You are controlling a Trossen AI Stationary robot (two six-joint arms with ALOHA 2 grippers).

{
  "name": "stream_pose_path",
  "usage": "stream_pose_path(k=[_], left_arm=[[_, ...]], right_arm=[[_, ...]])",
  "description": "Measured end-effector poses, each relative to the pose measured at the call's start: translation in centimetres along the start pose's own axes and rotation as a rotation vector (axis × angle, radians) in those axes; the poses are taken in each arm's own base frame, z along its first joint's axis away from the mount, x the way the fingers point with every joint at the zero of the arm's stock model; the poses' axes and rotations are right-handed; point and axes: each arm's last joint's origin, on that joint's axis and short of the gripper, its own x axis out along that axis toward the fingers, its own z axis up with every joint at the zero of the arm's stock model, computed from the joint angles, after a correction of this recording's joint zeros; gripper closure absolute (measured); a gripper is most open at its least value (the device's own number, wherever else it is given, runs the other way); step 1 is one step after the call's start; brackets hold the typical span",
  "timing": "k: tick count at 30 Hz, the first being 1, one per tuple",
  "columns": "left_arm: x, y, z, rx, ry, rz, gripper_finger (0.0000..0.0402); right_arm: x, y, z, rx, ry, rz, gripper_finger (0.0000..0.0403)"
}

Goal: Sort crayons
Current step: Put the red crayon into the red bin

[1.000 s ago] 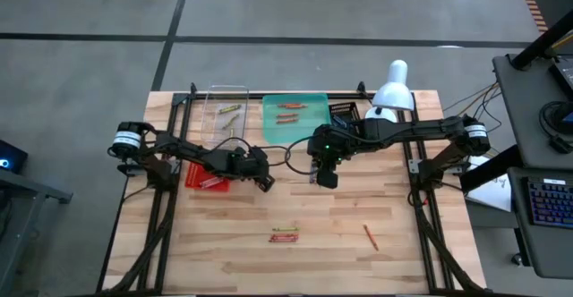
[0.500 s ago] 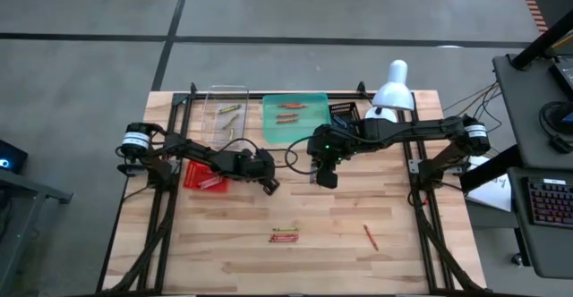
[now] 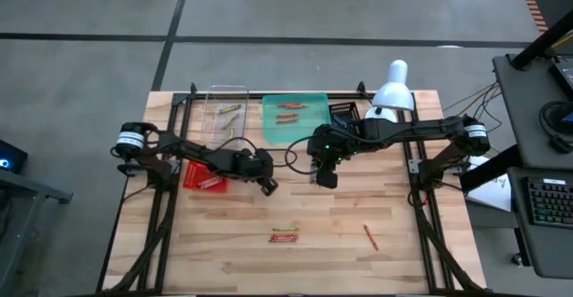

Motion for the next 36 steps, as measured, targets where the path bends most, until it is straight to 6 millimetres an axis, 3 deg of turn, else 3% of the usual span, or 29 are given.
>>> stream_pose_path(k=[7,16,36], left_arm=[[-2.3,1.3,-0.7,-0.051,0.132,0.063,0.0401],[-2.5,1.6,-0.9,-0.064,0.140,0.107,0.0397],[-2.3,2.6,-1.6,-0.084,0.139,0.266,0.0293]], right_arm=[[0.0,0.0,0.0,-0.003,0.000,0.000,0.0337],[0.0,0.0,0.2,-0.007,-0.023,0.002,0.0337],[0.0,0.0,0.3,-0.005,-0.030,0.003,0.0337]])
